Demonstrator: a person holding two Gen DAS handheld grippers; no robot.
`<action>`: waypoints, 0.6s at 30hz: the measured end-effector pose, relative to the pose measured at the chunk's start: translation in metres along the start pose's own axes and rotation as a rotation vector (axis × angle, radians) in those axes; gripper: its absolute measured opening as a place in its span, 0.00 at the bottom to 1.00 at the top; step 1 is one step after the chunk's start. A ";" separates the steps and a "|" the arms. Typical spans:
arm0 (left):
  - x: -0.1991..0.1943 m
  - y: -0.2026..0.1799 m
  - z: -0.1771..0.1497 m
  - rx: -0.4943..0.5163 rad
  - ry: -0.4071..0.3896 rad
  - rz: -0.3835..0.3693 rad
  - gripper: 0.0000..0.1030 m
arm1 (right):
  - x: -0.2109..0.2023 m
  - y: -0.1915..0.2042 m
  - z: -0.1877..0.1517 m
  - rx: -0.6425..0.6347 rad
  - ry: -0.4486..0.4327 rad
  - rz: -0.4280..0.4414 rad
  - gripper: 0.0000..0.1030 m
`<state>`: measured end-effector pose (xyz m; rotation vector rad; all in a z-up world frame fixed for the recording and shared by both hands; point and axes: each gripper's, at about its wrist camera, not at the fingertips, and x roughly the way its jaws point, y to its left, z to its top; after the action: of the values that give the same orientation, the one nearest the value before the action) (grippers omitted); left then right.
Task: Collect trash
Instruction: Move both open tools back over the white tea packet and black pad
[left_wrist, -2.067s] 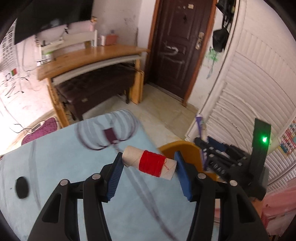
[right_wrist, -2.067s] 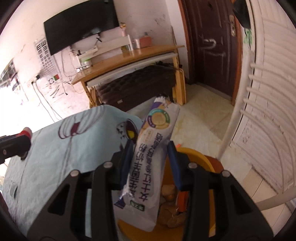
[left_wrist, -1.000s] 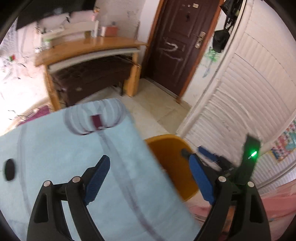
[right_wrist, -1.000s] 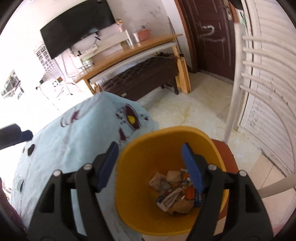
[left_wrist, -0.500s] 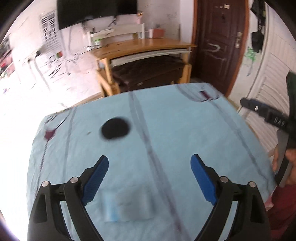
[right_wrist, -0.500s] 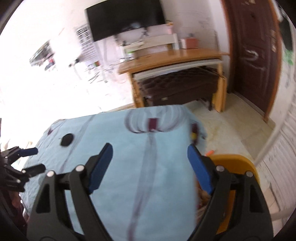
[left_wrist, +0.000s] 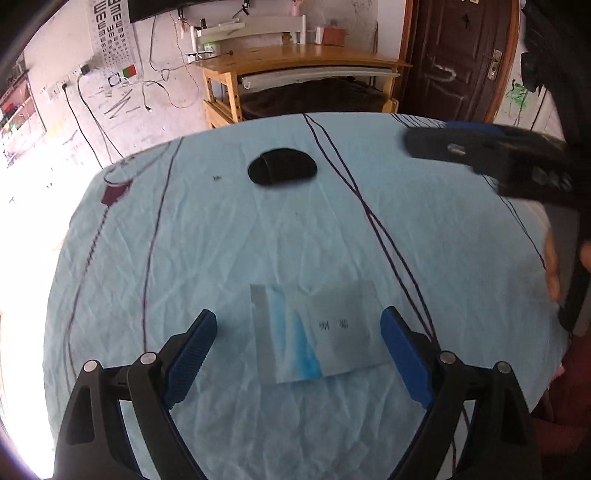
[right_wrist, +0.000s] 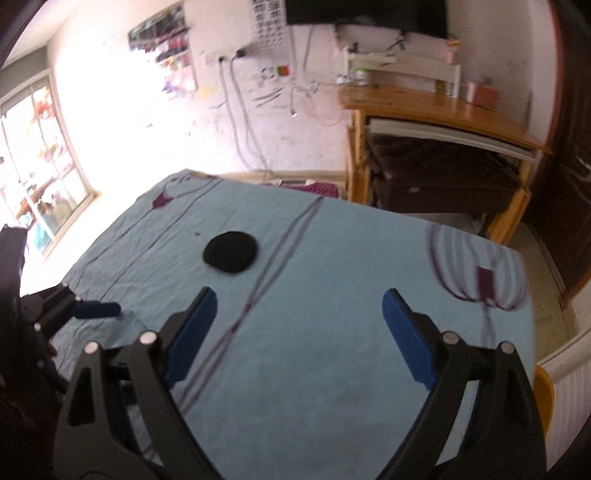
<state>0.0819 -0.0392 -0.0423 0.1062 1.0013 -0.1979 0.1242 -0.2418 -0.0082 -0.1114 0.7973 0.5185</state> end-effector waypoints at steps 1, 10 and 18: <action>0.000 -0.001 -0.001 0.003 -0.010 -0.003 0.83 | 0.005 0.004 0.002 -0.009 0.011 0.006 0.85; -0.002 -0.007 -0.006 0.034 -0.064 -0.013 0.56 | 0.047 0.025 0.027 -0.080 0.072 -0.012 0.85; -0.012 0.026 -0.014 -0.066 -0.104 -0.042 0.44 | 0.082 0.045 0.033 -0.125 0.126 0.000 0.85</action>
<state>0.0693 -0.0103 -0.0401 0.0149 0.9057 -0.2067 0.1713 -0.1604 -0.0386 -0.2619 0.8877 0.5659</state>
